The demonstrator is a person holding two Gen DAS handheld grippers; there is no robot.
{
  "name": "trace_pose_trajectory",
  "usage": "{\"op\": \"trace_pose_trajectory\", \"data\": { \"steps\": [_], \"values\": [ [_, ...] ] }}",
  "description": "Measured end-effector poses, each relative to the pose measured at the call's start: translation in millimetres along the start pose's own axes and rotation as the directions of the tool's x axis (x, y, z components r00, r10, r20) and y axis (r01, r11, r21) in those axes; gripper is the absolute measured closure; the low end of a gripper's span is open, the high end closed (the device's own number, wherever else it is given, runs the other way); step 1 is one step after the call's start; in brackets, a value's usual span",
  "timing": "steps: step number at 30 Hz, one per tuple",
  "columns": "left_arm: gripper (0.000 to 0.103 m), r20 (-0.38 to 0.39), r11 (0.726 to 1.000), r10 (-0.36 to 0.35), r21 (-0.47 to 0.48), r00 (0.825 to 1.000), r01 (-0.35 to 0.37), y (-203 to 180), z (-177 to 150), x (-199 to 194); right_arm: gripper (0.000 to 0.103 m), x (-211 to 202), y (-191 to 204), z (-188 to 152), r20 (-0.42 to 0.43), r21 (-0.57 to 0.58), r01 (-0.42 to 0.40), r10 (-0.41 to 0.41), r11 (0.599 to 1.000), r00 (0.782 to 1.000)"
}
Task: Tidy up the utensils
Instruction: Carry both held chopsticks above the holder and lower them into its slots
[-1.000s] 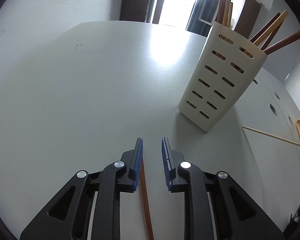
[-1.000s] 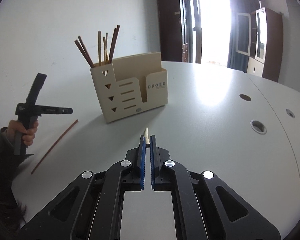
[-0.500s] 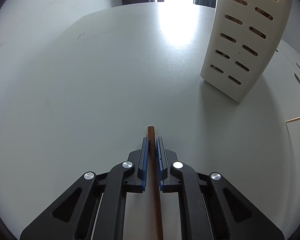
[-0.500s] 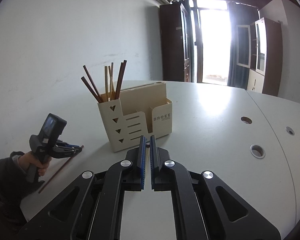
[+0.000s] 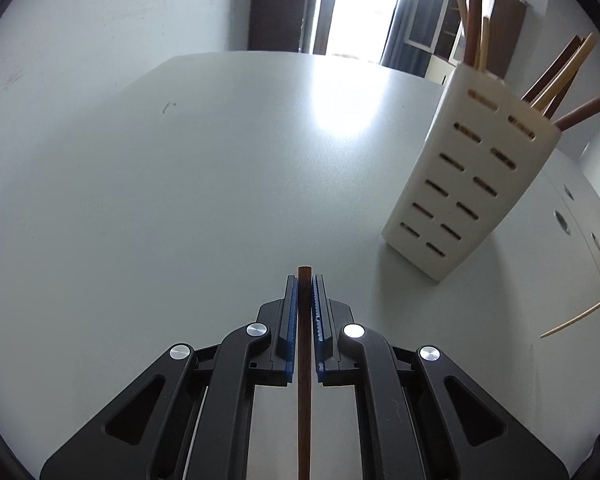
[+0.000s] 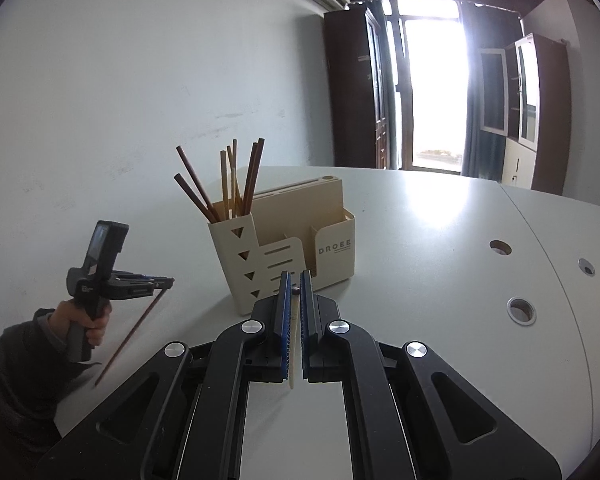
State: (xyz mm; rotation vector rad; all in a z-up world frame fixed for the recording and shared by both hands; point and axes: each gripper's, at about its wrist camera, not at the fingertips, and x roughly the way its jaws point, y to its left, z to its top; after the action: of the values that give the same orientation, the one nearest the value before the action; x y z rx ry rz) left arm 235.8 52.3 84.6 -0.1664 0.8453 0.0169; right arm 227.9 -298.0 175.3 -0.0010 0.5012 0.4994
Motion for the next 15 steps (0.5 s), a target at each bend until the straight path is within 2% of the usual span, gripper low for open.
{"op": "trace_pose_trajectory", "data": {
  "steps": [2,4,8,15],
  "values": [
    [0.097,0.089,0.997,-0.074,-0.013,0.993,0.075,-2.7,6.4,-28.7,0.098,-0.9,5.6,10.2,0.016,-0.013,0.0,0.0,1.0,1.0],
    [0.097,0.159,0.994,-0.11,-0.001,0.981,0.112,-9.0,11.8,-53.6,0.098,0.1,12.3,21.2,0.027,-0.026,-0.001,0.002,1.0,1.0],
    [0.097,0.245,0.98,-0.197,0.054,0.949,0.19,-28.3,27.1,-92.7,0.098,5.0,27.5,45.4,0.055,-0.055,-0.009,0.012,0.998,0.998],
    [0.097,0.355,0.974,-0.225,0.116,0.907,0.196,-54.6,68.2,-153.0,0.098,4.4,51.6,100.6,0.144,-0.062,-0.04,0.049,0.997,0.988]
  ]
}}
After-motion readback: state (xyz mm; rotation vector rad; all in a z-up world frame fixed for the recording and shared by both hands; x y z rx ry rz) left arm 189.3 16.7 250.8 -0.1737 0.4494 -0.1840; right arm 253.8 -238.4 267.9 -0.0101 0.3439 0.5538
